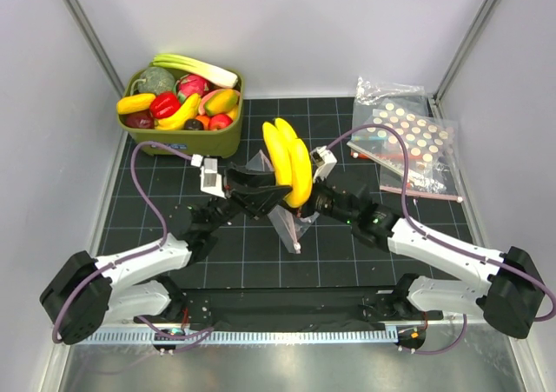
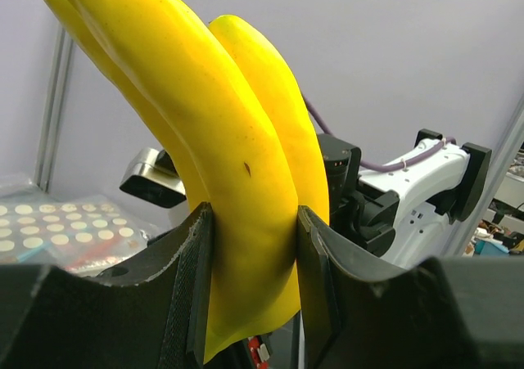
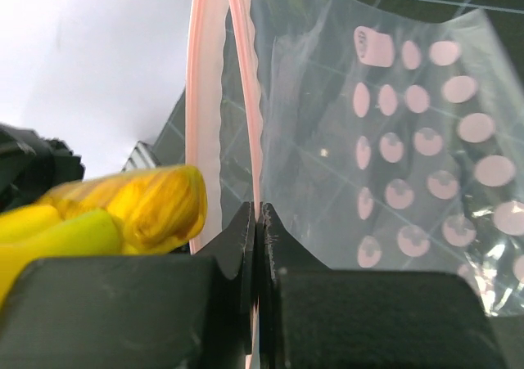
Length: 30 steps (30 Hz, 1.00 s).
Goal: Place the food in the zip-top bag and seal the zipper
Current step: Place the fake fruit in the zipper food storage bag.
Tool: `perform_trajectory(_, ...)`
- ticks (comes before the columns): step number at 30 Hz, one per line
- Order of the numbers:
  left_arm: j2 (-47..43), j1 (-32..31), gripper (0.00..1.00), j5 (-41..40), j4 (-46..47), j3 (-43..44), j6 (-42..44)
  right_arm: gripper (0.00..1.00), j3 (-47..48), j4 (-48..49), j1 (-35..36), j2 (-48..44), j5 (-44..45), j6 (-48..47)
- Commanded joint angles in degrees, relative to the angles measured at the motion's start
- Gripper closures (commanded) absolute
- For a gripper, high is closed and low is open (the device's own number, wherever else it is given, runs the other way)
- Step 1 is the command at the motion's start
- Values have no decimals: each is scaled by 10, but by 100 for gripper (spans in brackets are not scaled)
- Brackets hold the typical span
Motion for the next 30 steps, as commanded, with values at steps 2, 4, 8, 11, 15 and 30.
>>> perform_trajectory(2,-11,-4,100,11,135,46,5,99,4,56,8,-20,-48,8)
perform_trajectory(4,-20,-4,99,17,134,57,-13,99,13,42,8,-28,-56,2)
perform_trajectory(8,-34,-4,100,17,126,81,-82,99,69,-40,8,-49,-117,-31)
perform_trajectory(11,-46,-4,100,52,71,114,-131,99,111,-110,8,-62,-159,-54)
perform_trajectory(15,-59,-4,100,75,37,140,-187,99,150,-196,8,-90,-168,-98)
perform_trajectory(30,-6,-3,100,161,-29,209,-293,99,238,-315,8,-108,-248,-182)
